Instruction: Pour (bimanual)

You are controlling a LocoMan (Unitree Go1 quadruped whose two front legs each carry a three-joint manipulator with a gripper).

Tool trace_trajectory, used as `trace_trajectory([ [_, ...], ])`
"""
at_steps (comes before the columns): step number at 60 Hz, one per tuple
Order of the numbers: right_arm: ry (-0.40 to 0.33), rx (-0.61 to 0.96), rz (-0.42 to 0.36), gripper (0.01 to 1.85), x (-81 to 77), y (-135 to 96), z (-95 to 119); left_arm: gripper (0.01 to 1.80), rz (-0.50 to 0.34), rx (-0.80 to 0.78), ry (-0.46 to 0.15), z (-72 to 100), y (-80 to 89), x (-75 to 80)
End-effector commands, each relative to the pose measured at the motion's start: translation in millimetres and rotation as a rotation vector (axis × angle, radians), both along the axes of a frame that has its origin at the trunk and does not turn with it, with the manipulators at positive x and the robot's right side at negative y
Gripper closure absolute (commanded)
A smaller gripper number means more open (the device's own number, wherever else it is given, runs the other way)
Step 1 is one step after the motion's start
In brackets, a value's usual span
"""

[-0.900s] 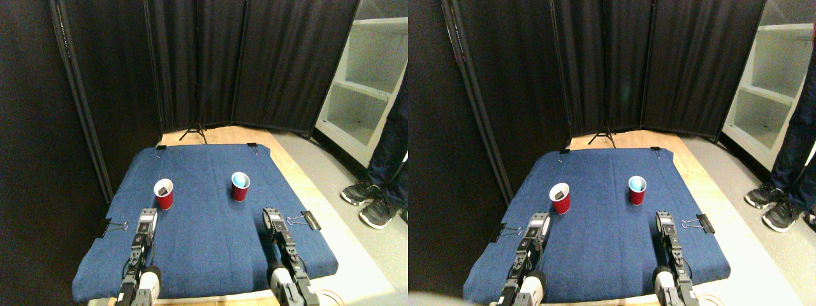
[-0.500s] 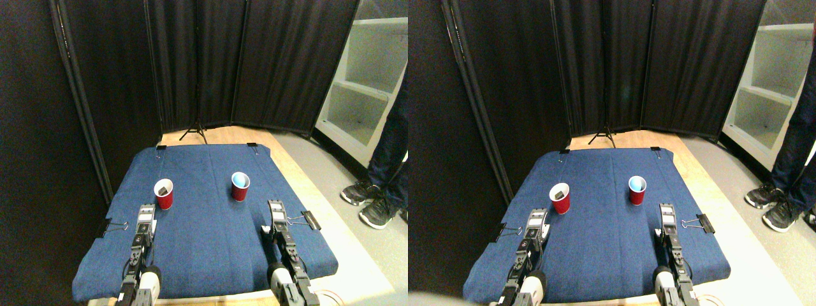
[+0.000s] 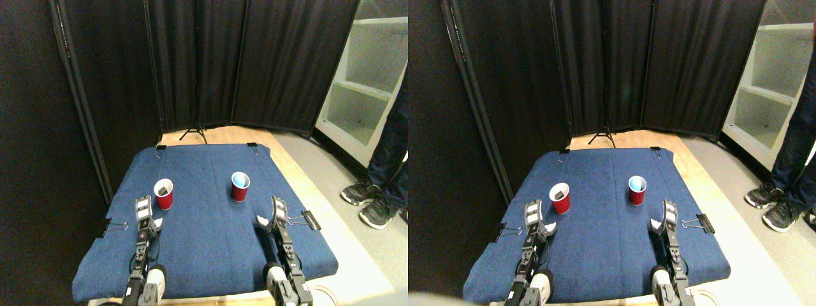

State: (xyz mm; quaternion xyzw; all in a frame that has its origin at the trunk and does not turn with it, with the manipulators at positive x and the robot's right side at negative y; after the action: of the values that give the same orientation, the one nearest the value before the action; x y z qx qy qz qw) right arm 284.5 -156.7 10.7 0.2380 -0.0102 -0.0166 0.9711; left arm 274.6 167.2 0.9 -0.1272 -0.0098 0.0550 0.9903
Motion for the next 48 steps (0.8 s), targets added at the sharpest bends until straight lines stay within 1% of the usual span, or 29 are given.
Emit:
trace_trajectory([
  [1, -0.040, 0.057, -0.023, 1.15, 7.3, 2, 7, 0.96, 0.001, -0.062, -0.063, 6.4, -2.0, 4.2],
  [2, -0.040, 0.057, -0.023, 1.15, 7.3, 2, 7, 0.96, 0.001, -0.062, -0.063, 6.4, -2.0, 4.2],
  [4, -0.036, 0.105, -0.042, 1.11, 9.7, 2, 9, 0.94, 0.025, -0.098, -0.076, 7.8, -2.0, 4.2],
  [8, -0.040, 0.116, -0.035, 1.06, 12.3, 2, 10, 0.89, 0.039, -0.130, -0.083, 9.0, -1.2, 4.7],
  [12, -0.034, 0.159, -0.037, 1.01, 13.6, 4, 12, 0.84, 0.069, -0.239, -0.099, 11.2, -1.1, 4.9],
  [13, -0.032, 0.184, -0.040, 1.00, 13.9, 5, 13, 0.84, 0.074, -0.278, -0.100, 11.9, -1.2, 4.8],
  [15, -0.033, 0.199, -0.038, 1.00, 14.2, 6, 13, 0.84, 0.076, -0.292, -0.100, 12.3, -1.3, 4.8],
  [17, -0.038, 0.257, -0.026, 0.98, 15.8, 6, 13, 0.86, 0.087, -0.324, -0.102, 13.7, -1.8, 4.9],
  [19, -0.034, 0.282, -0.032, 0.95, 17.2, 7, 13, 0.88, 0.095, -0.349, -0.106, 14.3, -1.8, 5.6],
  [21, -0.028, 0.354, -0.051, 0.93, 18.6, 9, 13, 0.90, 0.096, -0.385, -0.106, 14.2, -1.5, 7.1],
  [22, -0.028, 0.354, -0.051, 0.93, 18.6, 9, 13, 0.90, 0.096, -0.385, -0.106, 14.2, -1.5, 7.1],
  [24, -0.023, 0.409, -0.053, 0.90, 20.0, 10, 12, 0.91, 0.106, -0.423, -0.114, 13.4, -1.3, 8.6],
  [26, -0.023, 0.435, -0.053, 0.87, 22.0, 11, 11, 0.87, 0.127, -0.486, -0.115, 12.4, -1.3, 10.3],
  [28, -0.024, 0.439, -0.053, 0.87, 22.7, 11, 11, 0.86, 0.133, -0.493, -0.117, 12.2, -1.4, 10.7],
  [29, -0.023, 0.478, -0.055, 0.84, 25.0, 12, 9, 0.83, 0.151, -0.519, -0.121, 11.0, -1.8, 12.1],
  [30, -0.023, 0.478, -0.055, 0.84, 25.0, 12, 9, 0.83, 0.151, -0.519, -0.121, 11.0, -1.8, 12.1],
  [31, -0.017, 0.505, -0.052, 0.82, 26.4, 12, 9, 0.80, 0.169, -0.533, -0.124, 9.8, -1.8, 13.5],
  [33, -0.016, 0.504, -0.045, 0.81, 27.7, 13, 8, 0.79, 0.183, -0.543, -0.125, 8.1, -2.0, 14.9],
  [40, -0.017, 0.549, -0.024, 0.81, 31.3, 15, 6, 0.77, 0.194, -0.574, -0.113, 3.6, -3.7, 17.9],
  [41, -0.015, 0.615, -0.020, 0.82, 34.0, 16, 5, 0.76, 0.200, -0.592, -0.109, 1.7, -4.8, 19.2],
  [42, -0.015, 0.615, -0.020, 0.82, 34.0, 16, 5, 0.76, 0.200, -0.592, -0.109, 1.7, -4.8, 19.2],
  [43, -0.011, 0.706, -0.008, 0.84, 36.3, 18, 4, 0.77, 0.206, -0.607, -0.113, 0.5, -5.4, 20.6],
  [46, -0.011, 0.731, 0.007, 0.86, 39.6, 19, 2, 0.77, 0.213, -0.626, -0.114, -0.4, -6.5, 21.7],
  [48, -0.009, 0.732, 0.001, 0.85, 43.5, 20, 1, 0.74, 0.219, -0.649, -0.116, -1.8, -7.9, 23.7],
])
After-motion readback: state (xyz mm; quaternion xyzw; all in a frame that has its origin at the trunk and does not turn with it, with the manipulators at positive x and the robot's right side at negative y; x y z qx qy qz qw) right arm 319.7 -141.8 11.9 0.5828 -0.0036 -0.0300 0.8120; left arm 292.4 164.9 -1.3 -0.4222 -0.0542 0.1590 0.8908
